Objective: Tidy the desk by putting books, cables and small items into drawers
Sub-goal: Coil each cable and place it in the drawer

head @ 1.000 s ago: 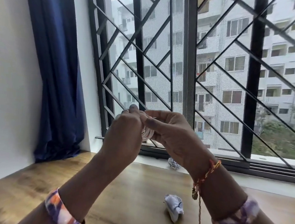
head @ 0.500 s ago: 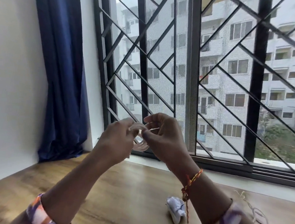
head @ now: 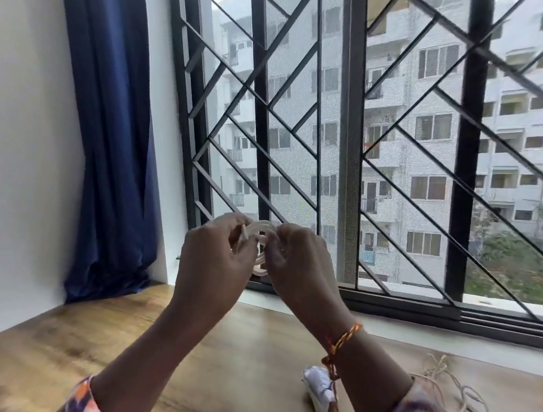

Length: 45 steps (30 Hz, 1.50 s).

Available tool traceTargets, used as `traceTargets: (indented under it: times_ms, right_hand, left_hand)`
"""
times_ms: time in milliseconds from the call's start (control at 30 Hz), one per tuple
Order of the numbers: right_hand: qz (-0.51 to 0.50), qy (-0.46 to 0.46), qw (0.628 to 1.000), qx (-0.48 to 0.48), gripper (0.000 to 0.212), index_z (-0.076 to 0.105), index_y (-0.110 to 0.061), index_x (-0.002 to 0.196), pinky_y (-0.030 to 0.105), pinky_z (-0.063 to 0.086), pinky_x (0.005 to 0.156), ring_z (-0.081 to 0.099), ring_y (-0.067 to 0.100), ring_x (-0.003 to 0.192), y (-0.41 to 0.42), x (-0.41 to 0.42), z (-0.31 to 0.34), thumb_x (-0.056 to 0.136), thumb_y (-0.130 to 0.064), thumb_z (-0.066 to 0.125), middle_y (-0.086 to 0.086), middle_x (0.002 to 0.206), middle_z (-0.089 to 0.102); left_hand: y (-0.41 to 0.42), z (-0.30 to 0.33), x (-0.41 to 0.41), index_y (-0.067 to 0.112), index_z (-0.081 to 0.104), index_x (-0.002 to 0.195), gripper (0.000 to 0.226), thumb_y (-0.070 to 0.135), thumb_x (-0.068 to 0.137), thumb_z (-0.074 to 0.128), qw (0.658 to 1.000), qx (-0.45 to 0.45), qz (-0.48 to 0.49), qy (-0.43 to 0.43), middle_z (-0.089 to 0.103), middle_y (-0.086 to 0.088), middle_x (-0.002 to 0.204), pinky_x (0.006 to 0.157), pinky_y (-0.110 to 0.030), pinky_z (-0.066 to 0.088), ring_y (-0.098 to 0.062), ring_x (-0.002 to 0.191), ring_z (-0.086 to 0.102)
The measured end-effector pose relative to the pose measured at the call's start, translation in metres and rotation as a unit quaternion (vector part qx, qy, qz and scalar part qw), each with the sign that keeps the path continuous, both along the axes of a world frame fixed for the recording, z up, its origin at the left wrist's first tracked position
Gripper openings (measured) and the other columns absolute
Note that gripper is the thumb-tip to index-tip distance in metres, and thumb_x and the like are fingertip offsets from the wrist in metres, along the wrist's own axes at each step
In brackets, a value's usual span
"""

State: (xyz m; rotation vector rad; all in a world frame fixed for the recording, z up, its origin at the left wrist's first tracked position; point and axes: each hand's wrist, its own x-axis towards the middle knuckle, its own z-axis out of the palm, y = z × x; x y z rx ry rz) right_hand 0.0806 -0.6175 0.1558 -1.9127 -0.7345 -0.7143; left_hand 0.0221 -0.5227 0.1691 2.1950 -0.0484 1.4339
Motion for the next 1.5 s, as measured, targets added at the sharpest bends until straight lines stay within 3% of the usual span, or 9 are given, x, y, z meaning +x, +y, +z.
traceTargets:
  times_ms: [100, 267, 400, 533, 667, 833, 1000, 1300, 1500]
  right_hand:
    - [0.029, 0.024, 0.999, 0.025, 0.034, 0.044, -0.014, 0.058, 0.032, 0.033, 0.054, 0.044, 0.019, 0.057, -0.001, -0.002, 0.003, 0.091, -0.018, 0.049, -0.001, 0.056, 0.047]
    - [0.127, 0.087, 0.983, 0.097, 0.032, 0.061, 0.001, 0.072, 0.044, 0.048, 0.057, 0.054, 0.033, 0.059, 0.003, 0.002, -0.001, 0.088, -0.024, 0.051, 0.019, 0.067, 0.064]
    - [0.258, 0.198, 0.933, 0.157, 0.028, 0.063, 0.011, 0.081, 0.036, 0.039, 0.062, 0.048, 0.022, 0.067, -0.006, -0.002, 0.002, 0.092, -0.013, 0.054, 0.018, 0.073, 0.059]
    - [0.315, 0.283, 0.892, 0.157, 0.021, 0.065, -0.007, 0.079, 0.019, 0.047, 0.057, 0.059, 0.007, 0.058, -0.013, -0.006, 0.003, 0.094, -0.014, 0.051, 0.001, 0.067, 0.064]
    - [0.329, 0.327, 0.873, 0.151, 0.023, 0.063, -0.013, 0.074, 0.03, 0.045, 0.064, 0.06, 0.006, 0.057, -0.011, -0.007, 0.002, 0.093, -0.021, 0.053, -0.004, 0.062, 0.064]
    - [0.354, 0.355, 0.853, 0.147, 0.026, 0.062, -0.016, 0.072, 0.033, 0.046, 0.068, 0.063, 0.007, 0.062, -0.007, -0.013, -0.001, 0.093, -0.025, 0.051, -0.006, 0.061, 0.064]
    - [0.397, 0.401, 0.816, 0.125, 0.02, 0.067, -0.013, 0.075, 0.042, 0.054, 0.073, 0.066, 0.012, 0.072, -0.009, -0.006, 0.0, 0.087, -0.025, 0.056, 0.001, 0.071, 0.068]
    - [0.205, 0.32, 0.923, 0.063, 0.026, 0.059, -0.002, 0.077, 0.032, 0.046, 0.063, 0.056, 0.023, 0.066, 0.014, 0.012, -0.009, 0.096, -0.014, 0.047, 0.012, 0.068, 0.058]
    - [0.258, 0.356, 0.896, 0.061, 0.023, 0.064, -0.003, 0.086, 0.026, 0.05, 0.061, 0.062, 0.014, 0.065, 0.003, 0.016, -0.011, 0.095, -0.019, 0.051, 0.007, 0.074, 0.065]
  left_hand:
    - [-0.001, 0.003, -0.001, 0.012, 0.068, 0.087, 0.011, 0.02, 0.078, 0.069, 1.0, -0.009, -0.009, 0.019, 0.059, 0.011, 0.059, 0.053, -0.011, 0.041, -0.001, 0.054, 0.056]
    - [0.01, 0.013, 0.002, 0.003, 0.061, 0.074, 0.022, 0.022, 0.084, 0.062, 0.988, -0.042, -0.026, 0.15, 0.061, -0.006, 0.059, 0.046, -0.021, 0.039, -0.009, 0.044, 0.05]
    - [0.013, 0.011, -0.002, -0.005, 0.063, 0.081, 0.021, 0.015, 0.085, 0.061, 0.974, -0.128, -0.12, 0.144, 0.068, -0.024, 0.074, 0.052, -0.03, 0.047, -0.031, 0.06, 0.061]
    - [0.016, 0.004, -0.009, -0.008, 0.061, 0.086, 0.022, 0.014, 0.083, 0.064, 0.948, -0.219, -0.198, 0.122, 0.064, -0.033, 0.082, 0.064, -0.042, 0.053, -0.049, 0.072, 0.059]
    - [0.012, -0.004, -0.014, -0.003, 0.058, 0.075, 0.015, 0.009, 0.08, 0.066, 0.929, -0.284, -0.224, 0.083, 0.062, -0.034, 0.079, 0.047, -0.024, 0.047, -0.034, 0.063, 0.055]
    - [0.008, -0.013, -0.026, 0.019, 0.059, 0.067, 0.029, 0.047, 0.061, 0.062, 0.985, -0.141, -0.097, 0.004, 0.064, -0.002, 0.06, 0.041, -0.034, 0.048, -0.022, 0.044, 0.054]
    - [0.014, -0.011, -0.022, 0.001, 0.058, 0.07, 0.013, 0.004, 0.074, 0.07, 0.947, -0.268, -0.171, 0.044, 0.059, -0.007, 0.054, 0.039, -0.023, 0.042, -0.014, 0.041, 0.049]
    - [0.028, -0.021, 0.014, -0.004, 0.063, 0.088, 0.021, 0.017, 0.086, 0.058, 0.945, -0.214, -0.09, 0.232, 0.069, -0.023, 0.073, 0.063, -0.031, 0.044, -0.024, 0.063, 0.062]
    - [0.027, -0.019, 0.015, -0.009, 0.06, 0.089, 0.015, 0.005, 0.087, 0.058, 0.93, -0.257, -0.131, 0.226, 0.062, -0.024, 0.078, 0.057, -0.024, 0.05, -0.027, 0.063, 0.058]
